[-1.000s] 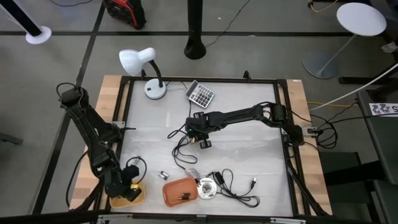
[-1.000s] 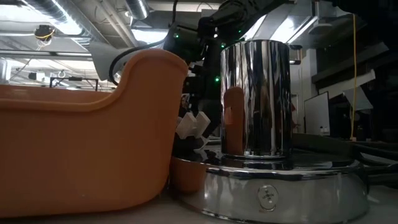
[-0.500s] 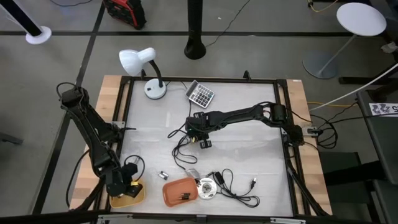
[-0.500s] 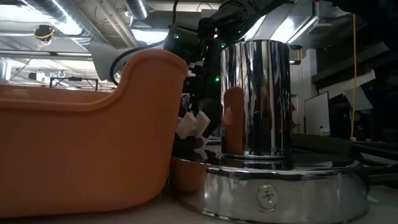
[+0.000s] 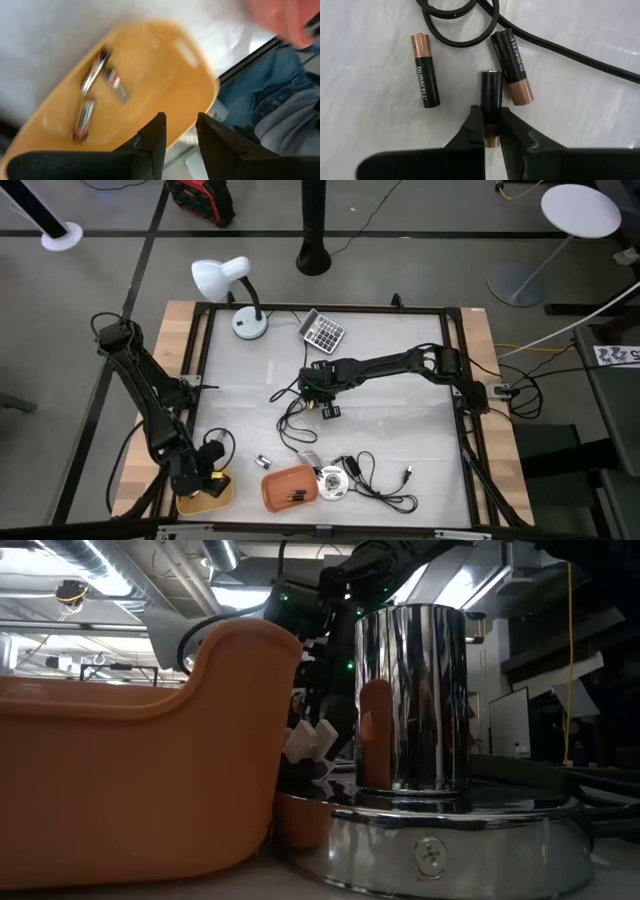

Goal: Sort batteries
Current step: Put the black battery into the orange bin

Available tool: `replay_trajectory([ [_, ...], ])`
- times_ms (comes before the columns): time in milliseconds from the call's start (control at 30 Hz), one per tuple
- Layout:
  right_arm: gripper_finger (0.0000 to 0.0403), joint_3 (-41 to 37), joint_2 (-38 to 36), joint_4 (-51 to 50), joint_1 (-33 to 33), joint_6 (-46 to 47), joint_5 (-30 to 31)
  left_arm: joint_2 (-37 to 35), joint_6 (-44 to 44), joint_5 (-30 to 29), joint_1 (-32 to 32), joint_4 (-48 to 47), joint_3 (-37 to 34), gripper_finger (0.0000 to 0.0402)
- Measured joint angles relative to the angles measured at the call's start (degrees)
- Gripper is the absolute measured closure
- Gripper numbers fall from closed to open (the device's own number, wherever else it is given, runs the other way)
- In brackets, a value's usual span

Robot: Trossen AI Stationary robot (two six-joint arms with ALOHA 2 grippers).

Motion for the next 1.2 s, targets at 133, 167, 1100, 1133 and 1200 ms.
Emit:
replay_trajectory([
  [133, 0.0384, 0.02, 0.0, 0.01, 0.0, 0.0, -0.01, 0.0, 3.38, -5.58, 0.02, 0.0, 0.0, 0.0314],
  [167, 0.0382, 0.02, 0.0, 0.0, 0.0, 0.0, -0.01, 0.0, 4.05, -6.47, 0.02, -0.03, 0.0, 0.0315],
  [1100, 0.0384, 13.53, 0.18, -13.97, 3.83, 1.73, -14.15, -0.04, 1.02, -21.29, 1.85, -14.78, 0.02, 0.032],
  [1133, 0.0384, 14.05, 0.17, -13.97, 4.34, 1.73, -14.22, -0.04, -0.35, -21.14, 2.1, -16.25, 0.02, 0.032],
  [1200, 0.0384, 14.99, 0.17, -14.01, 5.53, 1.73, -14.51, -0.04, -2.37, -20.69, 2.68, -19.21, 0.02, 0.032],
])
